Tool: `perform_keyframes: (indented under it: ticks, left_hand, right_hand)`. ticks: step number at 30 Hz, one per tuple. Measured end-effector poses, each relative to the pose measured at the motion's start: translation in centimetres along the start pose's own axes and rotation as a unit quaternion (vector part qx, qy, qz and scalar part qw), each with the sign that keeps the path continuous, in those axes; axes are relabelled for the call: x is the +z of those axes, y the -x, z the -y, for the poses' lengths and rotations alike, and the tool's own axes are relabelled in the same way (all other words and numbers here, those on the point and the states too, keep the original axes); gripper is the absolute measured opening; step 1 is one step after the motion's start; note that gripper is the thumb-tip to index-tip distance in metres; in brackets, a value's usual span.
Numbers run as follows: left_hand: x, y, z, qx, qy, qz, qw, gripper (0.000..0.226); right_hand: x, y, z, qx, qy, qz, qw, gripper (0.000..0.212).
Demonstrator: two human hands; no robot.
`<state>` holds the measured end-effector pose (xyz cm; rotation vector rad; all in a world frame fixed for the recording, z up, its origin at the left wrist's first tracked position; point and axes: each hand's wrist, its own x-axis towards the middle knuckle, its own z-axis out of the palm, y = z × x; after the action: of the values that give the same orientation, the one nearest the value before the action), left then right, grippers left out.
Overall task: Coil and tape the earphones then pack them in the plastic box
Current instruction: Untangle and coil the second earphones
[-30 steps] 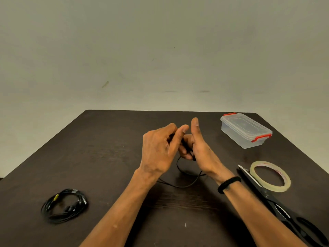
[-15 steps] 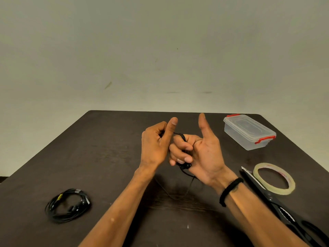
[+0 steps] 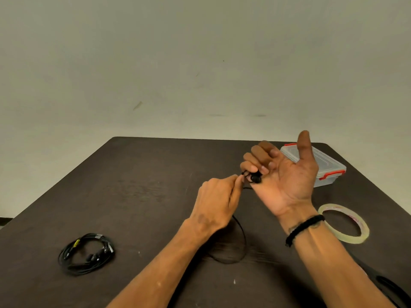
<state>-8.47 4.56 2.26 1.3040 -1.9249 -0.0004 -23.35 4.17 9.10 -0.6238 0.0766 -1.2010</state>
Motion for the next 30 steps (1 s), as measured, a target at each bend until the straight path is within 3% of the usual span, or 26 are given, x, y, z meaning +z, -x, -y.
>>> perform_keyframes:
  ticks: [3, 7, 13, 19, 22, 26, 30]
  left_hand:
    - [0.4, 0.3, -0.9, 0.041, -0.021, 0.037, 0.998, 0.045]
    - [0.1, 0.4, -1.6, 0.084, -0.041, 0.033, 0.995, 0.043]
    - [-1.3, -0.1, -1.4, 0.09, -0.053, -0.064, 0.992, 0.046]
    - [-3.0, -0.6, -0.8, 0.107, -0.043, -0.154, 0.981, 0.042]
    - [-3.5, -0.9, 0.0, 0.094, -0.059, -0.189, 0.976, 0.043]
    - [-4.0, -1.1, 0.9, 0.066, -0.061, -0.209, 0.974, 0.05]
    - [-4.0, -1.6, 1.7, 0.007, -0.008, -0.206, 0.978, 0.053]
  right_hand:
    - [-0.4, -0.2, 0.7, -0.037, 0.016, -0.017, 0.999, 0.067]
    - [-1.0, -0.5, 1.4, -0.089, 0.149, -0.061, 0.983, 0.072]
    - [-2.2, -0.9, 0.7, -0.061, 0.408, -0.11, 0.904, 0.073]
    - [-1.5, -0.2, -1.0, 0.022, 0.571, -0.039, 0.82, 0.078]
    - [-0.7, 0.2, -1.9, 0.068, 0.616, 0.024, 0.785, 0.093]
    - [-0.7, 0.1, -2.9, 0.156, 0.605, 0.039, 0.78, 0.084]
    - [-0.7, 0.1, -3.1, 0.231, 0.518, 0.079, 0.82, 0.086]
